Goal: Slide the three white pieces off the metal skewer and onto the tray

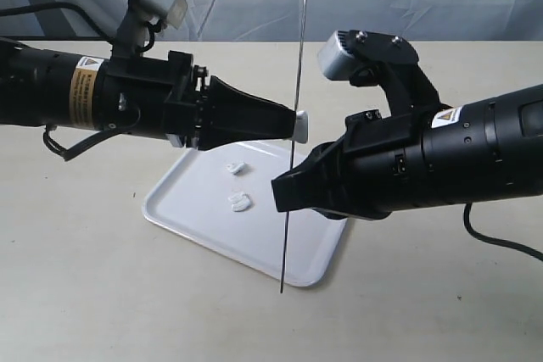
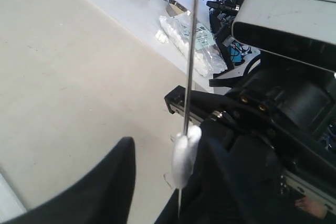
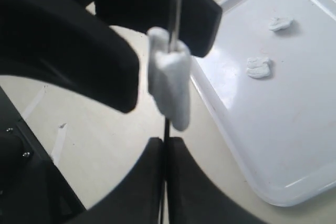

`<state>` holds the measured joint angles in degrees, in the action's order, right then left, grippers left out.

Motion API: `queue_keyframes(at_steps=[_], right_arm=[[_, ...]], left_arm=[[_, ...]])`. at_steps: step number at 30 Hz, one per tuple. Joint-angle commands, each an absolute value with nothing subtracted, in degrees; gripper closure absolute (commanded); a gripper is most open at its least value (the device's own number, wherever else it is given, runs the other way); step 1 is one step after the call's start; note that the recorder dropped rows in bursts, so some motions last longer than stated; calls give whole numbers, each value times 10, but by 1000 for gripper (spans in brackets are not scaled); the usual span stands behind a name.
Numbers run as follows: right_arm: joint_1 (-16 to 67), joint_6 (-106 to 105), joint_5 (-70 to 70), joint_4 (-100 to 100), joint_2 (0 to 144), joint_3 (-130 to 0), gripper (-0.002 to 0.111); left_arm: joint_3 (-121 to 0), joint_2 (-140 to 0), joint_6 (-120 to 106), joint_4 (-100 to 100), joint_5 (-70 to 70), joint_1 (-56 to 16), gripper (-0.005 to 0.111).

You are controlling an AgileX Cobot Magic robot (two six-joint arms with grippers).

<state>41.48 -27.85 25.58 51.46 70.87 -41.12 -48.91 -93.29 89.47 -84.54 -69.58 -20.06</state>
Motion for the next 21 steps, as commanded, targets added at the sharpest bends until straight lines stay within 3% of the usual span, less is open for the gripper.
queue_keyframes(at_steps=[1, 7, 21], right_arm=[[411, -284, 251, 514, 706, -414, 109], [411, -284, 249, 514, 706, -414, 109], [411, -283, 272, 516, 722, -395, 109]], left_arm=[[-490, -927, 897, -844, -700, -199, 81], [-490, -927, 897, -844, -700, -199, 107], [-490, -927, 881, -793, -700, -199, 107]])
